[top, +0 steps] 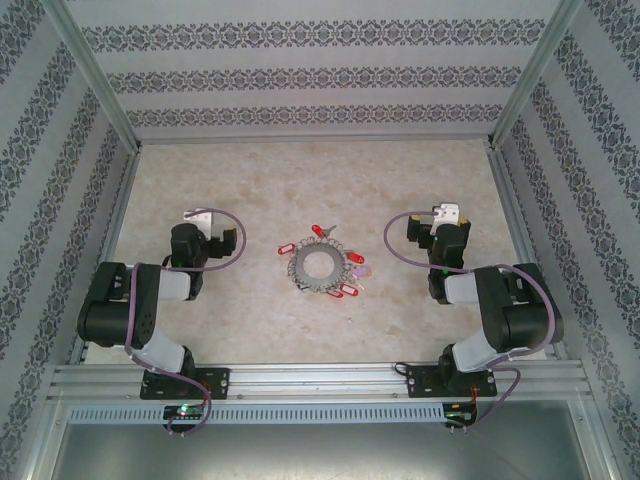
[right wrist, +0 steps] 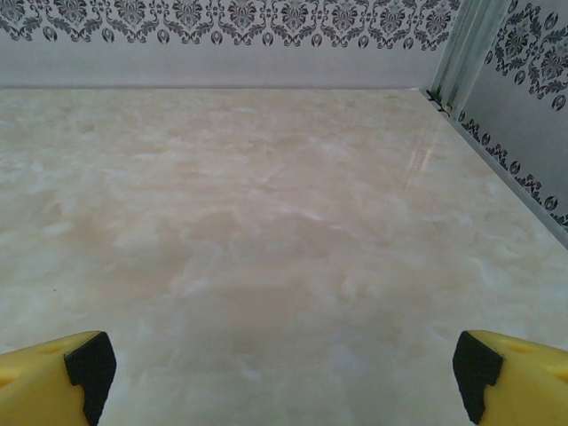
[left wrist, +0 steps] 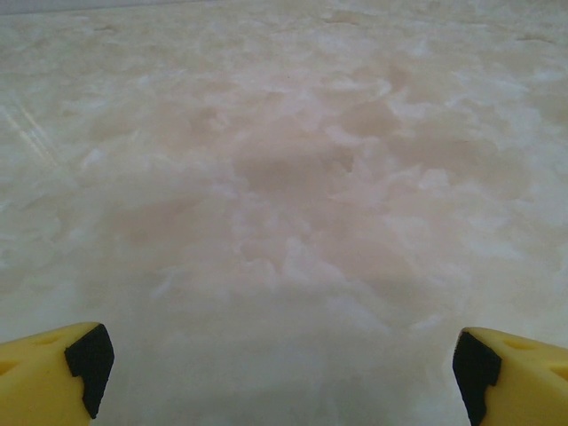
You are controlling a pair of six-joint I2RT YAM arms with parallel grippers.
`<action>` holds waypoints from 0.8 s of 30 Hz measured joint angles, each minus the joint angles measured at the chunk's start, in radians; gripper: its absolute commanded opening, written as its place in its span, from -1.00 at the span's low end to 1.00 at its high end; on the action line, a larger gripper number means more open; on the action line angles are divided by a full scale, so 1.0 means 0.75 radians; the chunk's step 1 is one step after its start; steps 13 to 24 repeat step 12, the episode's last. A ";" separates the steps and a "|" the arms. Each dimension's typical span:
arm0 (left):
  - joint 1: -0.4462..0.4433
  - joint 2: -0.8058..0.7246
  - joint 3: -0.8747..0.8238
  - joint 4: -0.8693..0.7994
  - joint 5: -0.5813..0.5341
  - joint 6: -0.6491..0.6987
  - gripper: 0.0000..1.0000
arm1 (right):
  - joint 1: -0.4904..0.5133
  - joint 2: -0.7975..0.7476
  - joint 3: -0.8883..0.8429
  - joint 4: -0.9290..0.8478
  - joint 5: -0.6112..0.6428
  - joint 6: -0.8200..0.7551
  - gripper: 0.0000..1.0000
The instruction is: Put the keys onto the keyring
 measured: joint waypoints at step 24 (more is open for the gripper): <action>0.000 0.000 0.000 -0.001 -0.001 -0.005 0.99 | -0.017 0.000 0.002 -0.020 -0.019 0.005 0.96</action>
